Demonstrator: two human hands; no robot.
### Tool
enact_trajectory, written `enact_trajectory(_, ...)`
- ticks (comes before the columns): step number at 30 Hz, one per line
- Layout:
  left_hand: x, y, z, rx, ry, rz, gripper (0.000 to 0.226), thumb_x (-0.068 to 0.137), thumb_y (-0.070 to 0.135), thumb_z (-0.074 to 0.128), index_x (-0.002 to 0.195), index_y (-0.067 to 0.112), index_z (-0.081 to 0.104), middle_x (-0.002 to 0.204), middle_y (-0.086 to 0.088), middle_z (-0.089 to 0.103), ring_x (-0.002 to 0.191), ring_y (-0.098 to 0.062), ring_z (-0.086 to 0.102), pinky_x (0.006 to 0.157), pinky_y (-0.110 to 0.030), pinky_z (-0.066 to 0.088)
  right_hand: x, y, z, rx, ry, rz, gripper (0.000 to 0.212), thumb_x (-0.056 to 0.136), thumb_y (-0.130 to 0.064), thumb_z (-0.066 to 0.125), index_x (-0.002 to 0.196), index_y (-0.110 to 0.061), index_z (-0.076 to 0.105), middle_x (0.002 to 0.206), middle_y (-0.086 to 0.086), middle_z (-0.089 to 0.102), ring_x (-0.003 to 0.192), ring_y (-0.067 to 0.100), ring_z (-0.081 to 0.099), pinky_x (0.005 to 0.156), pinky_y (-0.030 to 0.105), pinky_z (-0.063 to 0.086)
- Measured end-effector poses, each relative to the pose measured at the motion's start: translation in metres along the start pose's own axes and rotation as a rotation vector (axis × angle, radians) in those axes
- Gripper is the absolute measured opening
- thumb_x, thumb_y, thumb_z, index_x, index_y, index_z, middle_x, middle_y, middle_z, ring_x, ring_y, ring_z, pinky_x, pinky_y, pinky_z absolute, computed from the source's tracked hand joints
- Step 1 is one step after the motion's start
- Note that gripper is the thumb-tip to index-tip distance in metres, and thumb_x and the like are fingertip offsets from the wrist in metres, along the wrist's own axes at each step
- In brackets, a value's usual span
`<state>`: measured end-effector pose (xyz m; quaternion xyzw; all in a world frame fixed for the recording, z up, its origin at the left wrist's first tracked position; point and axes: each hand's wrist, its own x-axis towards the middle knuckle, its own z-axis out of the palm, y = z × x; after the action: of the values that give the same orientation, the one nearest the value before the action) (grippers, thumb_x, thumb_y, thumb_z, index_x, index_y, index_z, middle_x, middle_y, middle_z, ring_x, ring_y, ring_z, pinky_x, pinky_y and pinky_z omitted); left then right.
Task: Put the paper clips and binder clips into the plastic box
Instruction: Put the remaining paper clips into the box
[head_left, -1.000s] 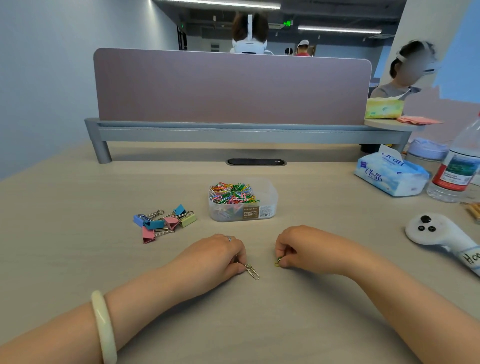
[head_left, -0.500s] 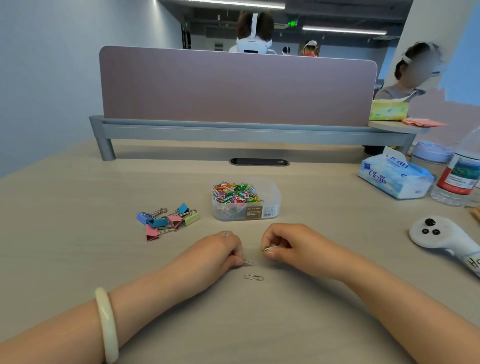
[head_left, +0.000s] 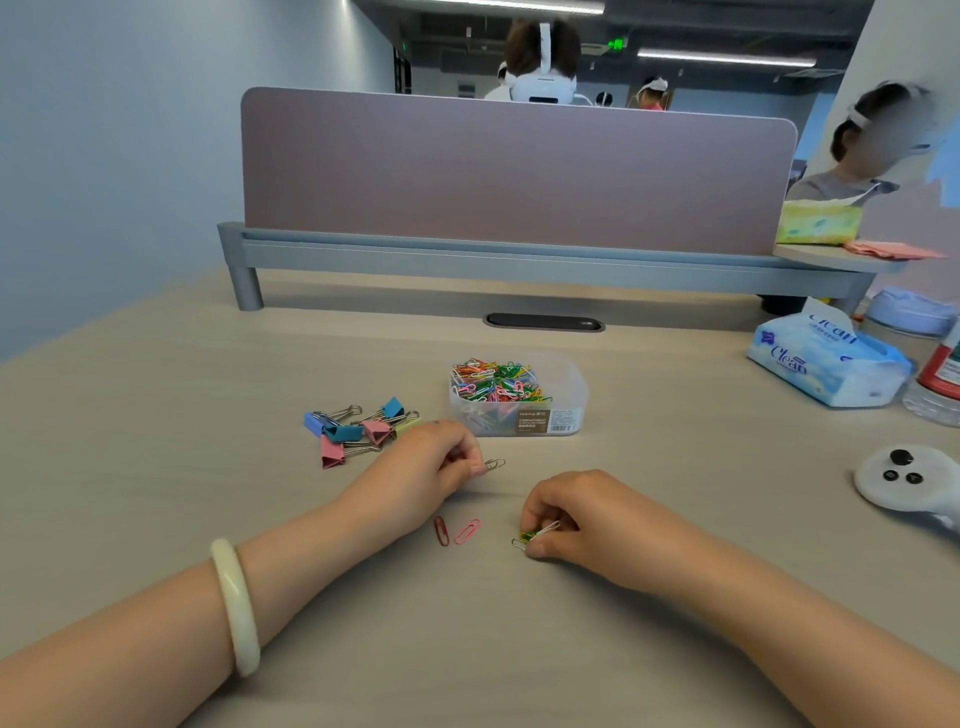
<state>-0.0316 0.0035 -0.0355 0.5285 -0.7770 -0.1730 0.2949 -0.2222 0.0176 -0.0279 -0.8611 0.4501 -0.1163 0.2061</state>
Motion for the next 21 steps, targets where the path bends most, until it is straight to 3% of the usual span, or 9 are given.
enact_trajectory(4,-0.004,0.005,-0.022,0.133,-0.207,0.036,0.013,0.085,0.018,0.059,0.073,0.025,0.056,0.067,0.015,0.051,0.062,0.009,0.049,0.058,-0.004,0.036,0.001,-0.006,-0.003,-0.093,-0.053,-0.015,0.013,0.084,-0.024,0.061,0.094,-0.016,0.063,0.089,-0.007,0.052,0.074,0.006,0.049,0.072,0.02,0.042)
enact_trajectory(7,-0.005,0.001,-0.027,0.176,-0.238,0.036,0.017,0.085,0.022,0.059,0.071,0.03,0.053,0.071,0.015,0.052,0.064,0.002,0.049,0.058,-0.007,0.037,0.004,-0.012,-0.009,-0.177,-0.141,0.003,0.015,0.085,-0.023,0.057,0.097,-0.015,0.062,0.098,-0.001,0.055,0.086,0.011,0.049,0.078,0.027,0.042)
enact_trajectory(10,0.003,-0.005,-0.023,0.17,-0.159,0.027,0.012,0.083,0.021,0.061,0.073,0.025,0.056,0.073,0.014,0.052,0.065,0.001,0.048,0.058,-0.008,0.036,0.009,-0.018,-0.01,-0.257,-0.187,-0.003,0.016,0.085,-0.017,0.055,0.099,-0.012,0.062,0.108,0.006,0.059,0.096,0.02,0.054,0.081,0.031,0.044)
enact_trajectory(13,0.03,-0.007,-0.026,0.063,0.066,0.069,0.013,0.08,0.013,0.064,0.07,0.019,0.058,0.066,0.013,0.049,0.059,0.0,0.047,0.058,-0.008,0.036,0.012,-0.021,-0.008,-0.303,-0.181,-0.024,0.018,0.083,-0.013,0.055,0.099,-0.009,0.063,0.108,0.009,0.059,0.1,0.023,0.054,0.084,0.035,0.045)
enact_trajectory(16,0.069,-0.007,-0.025,0.073,0.197,0.067,0.006,0.08,0.009,0.064,0.075,0.007,0.062,0.068,0.006,0.053,0.064,-0.01,0.048,0.058,-0.013,0.035,0.014,-0.021,-0.009,-0.334,-0.184,-0.031,0.019,0.082,-0.013,0.056,0.1,-0.01,0.063,0.109,0.009,0.058,0.101,0.024,0.054,0.084,0.034,0.043)
enact_trajectory(21,0.104,-0.009,-0.009,0.295,0.03,0.035,0.01,0.08,0.007,0.06,0.083,0.001,0.067,0.092,-0.016,0.067,0.088,-0.029,0.058,0.076,-0.032,0.042,0.017,-0.023,-0.007,-0.433,-0.206,-0.036,0.021,0.082,-0.014,0.056,0.099,-0.003,0.062,0.109,0.016,0.058,0.099,0.032,0.055,0.082,0.038,0.046)
